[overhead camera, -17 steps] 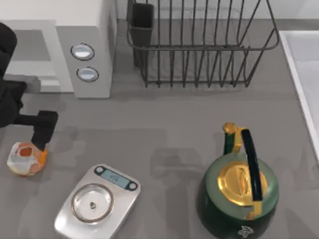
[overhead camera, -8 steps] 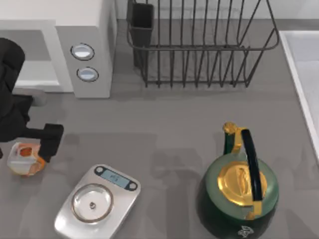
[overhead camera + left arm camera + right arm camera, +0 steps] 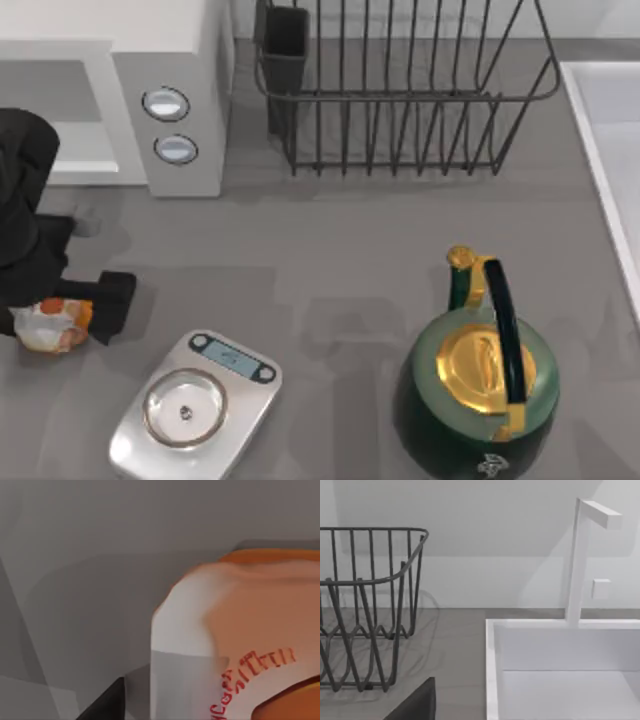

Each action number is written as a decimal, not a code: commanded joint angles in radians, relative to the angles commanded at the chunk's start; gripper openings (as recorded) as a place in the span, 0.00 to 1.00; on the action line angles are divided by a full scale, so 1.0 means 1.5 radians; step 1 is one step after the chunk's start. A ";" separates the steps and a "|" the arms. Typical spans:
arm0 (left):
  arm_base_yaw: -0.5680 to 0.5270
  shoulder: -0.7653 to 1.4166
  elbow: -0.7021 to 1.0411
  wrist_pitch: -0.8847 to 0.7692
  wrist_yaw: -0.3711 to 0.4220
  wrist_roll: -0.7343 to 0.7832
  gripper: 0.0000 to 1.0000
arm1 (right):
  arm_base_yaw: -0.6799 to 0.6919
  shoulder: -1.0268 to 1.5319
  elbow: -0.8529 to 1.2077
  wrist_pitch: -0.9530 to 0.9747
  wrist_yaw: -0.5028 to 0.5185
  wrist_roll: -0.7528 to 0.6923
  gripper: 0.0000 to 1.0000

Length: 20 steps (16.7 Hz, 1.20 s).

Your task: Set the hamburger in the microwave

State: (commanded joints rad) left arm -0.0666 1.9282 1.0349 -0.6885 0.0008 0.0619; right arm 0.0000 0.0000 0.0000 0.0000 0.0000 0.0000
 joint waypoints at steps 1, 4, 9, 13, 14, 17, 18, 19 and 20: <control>0.002 0.008 0.003 0.006 0.000 0.002 1.00 | 0.000 0.000 0.000 0.000 0.000 0.000 1.00; 0.003 0.011 0.005 0.008 0.000 0.003 1.00 | 0.000 0.000 0.000 0.000 0.000 0.000 1.00; 0.003 0.011 0.005 0.008 0.000 0.003 0.77 | 0.000 0.000 0.000 0.000 0.000 0.000 1.00; 0.003 0.011 0.005 0.008 0.000 0.003 0.47 | 0.000 0.000 0.000 0.000 0.000 0.000 1.00; 0.003 0.011 0.005 0.008 0.000 0.003 0.40 | 0.000 0.000 0.000 0.000 0.000 0.000 1.00; 0.003 0.011 0.005 0.008 0.000 0.003 0.17 | 0.000 0.000 0.000 0.000 0.000 0.000 1.00; 0.003 0.011 0.005 0.008 0.000 0.003 0.10 | 0.000 0.000 0.000 0.000 0.000 0.000 1.00; 0.003 0.011 0.005 0.008 0.000 0.003 0.02 | 0.000 0.000 0.000 0.000 0.000 0.000 1.00; 0.003 0.011 0.005 0.008 0.000 0.003 0.00 | 0.000 0.000 0.000 0.000 0.000 0.000 1.00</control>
State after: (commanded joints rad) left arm -0.0624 1.9444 1.0428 -0.6768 0.0003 0.0668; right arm 0.0000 0.0000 0.0000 0.0000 0.0000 0.0000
